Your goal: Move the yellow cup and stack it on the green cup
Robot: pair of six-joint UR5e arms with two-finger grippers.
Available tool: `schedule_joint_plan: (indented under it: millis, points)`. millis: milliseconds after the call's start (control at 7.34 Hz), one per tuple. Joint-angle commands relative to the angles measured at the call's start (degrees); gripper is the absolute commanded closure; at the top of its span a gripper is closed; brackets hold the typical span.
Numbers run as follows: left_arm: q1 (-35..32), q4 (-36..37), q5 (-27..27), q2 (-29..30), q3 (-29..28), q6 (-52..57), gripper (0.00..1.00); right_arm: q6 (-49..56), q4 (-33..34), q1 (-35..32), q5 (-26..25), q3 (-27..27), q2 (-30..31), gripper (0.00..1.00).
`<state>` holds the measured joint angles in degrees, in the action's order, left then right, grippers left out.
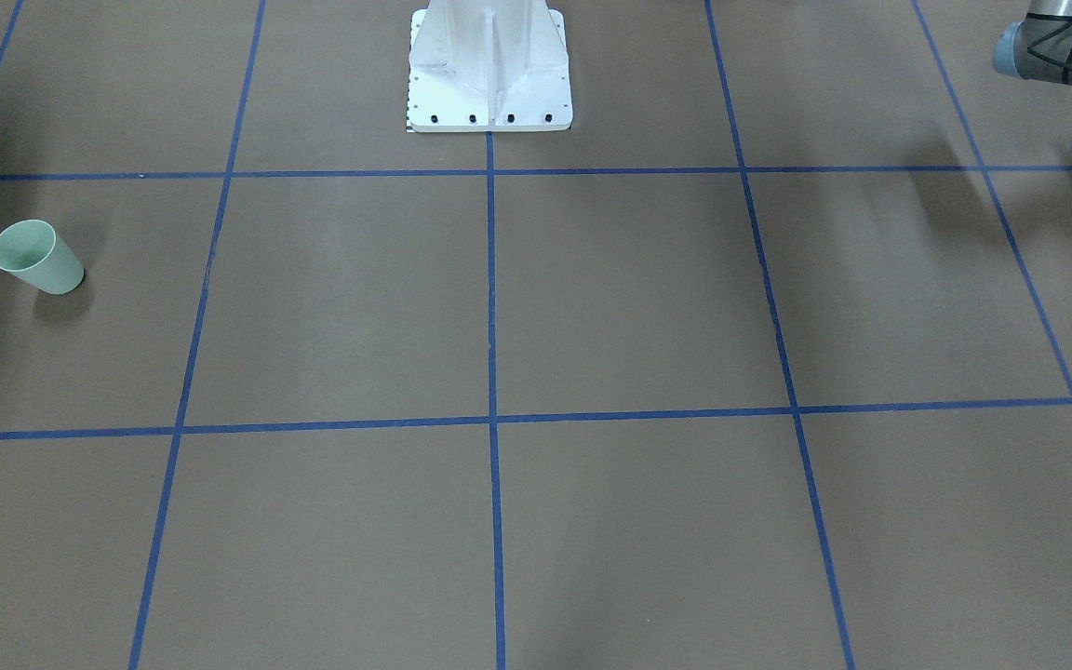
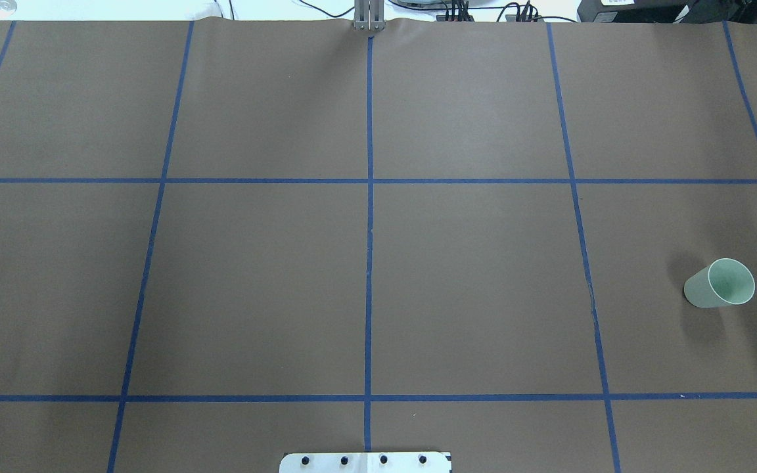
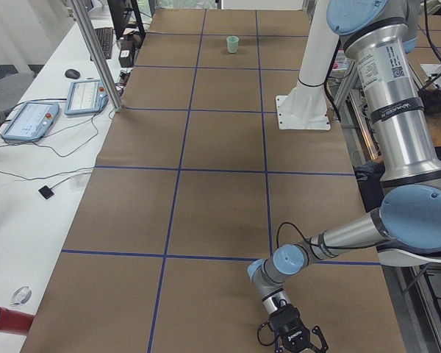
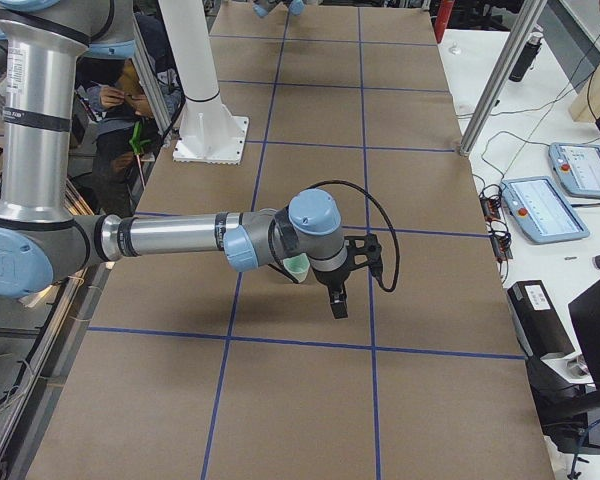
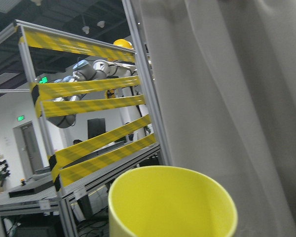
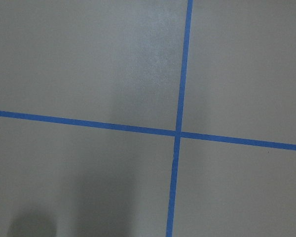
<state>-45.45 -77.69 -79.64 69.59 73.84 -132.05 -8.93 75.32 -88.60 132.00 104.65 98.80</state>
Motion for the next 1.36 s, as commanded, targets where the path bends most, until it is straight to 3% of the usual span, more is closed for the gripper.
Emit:
schedule_joint_plan:
  millis: [0,136,272,409,545,681,817,953,1089,1226]
  points:
    - [-9.33,-6.40,13.57,-0.33,-0.01,8.61,0.79,-0.04,0.00,0.00,0.01,0.12,-0.79,0.01]
    - [-13.40,-13.38,16.68,-0.16,-0.01,16.22,0.69,-0.30,0.00,0.00,0.01,0.03,-1.58,0.00]
    - [-13.70,-23.11,18.19,-0.07,-0.18,21.00,0.38,-0.39,0.00,0.00,0.10,0.46,-1.59,0.00]
    - [-13.79,-32.95,20.38,0.89,-0.88,23.22,0.99,-1.61,0.09,0.00,0.19,0.56,-2.20,0.00]
    - [-15.62,-34.88,21.79,0.90,0.24,31.77,1.00,-4.14,0.09,0.00,0.19,0.73,-2.64,0.00]
    - [-19.12,-41.51,21.89,2.38,0.60,36.82,1.00,-4.95,0.18,0.00,0.88,0.47,-3.51,0.00]
    - [-21.85,-52.89,21.81,4.65,0.52,47.48,1.00,-5.57,0.18,0.00,3.15,0.12,-4.22,0.00]
    - [-24.66,-59.09,21.72,9.55,0.34,61.95,1.00,-7.66,0.09,0.00,4.39,0.55,-4.23,0.00]
    - [-25.39,-63.77,21.20,11.42,0.43,66.79,1.00,-8.90,0.00,0.00,4.41,0.73,-4.31,0.00]
    - [-25.39,-67.03,17.10,15.71,0.43,67.01,1.00,-8.91,0.09,-0.09,4.41,0.65,-4.23,0.00]
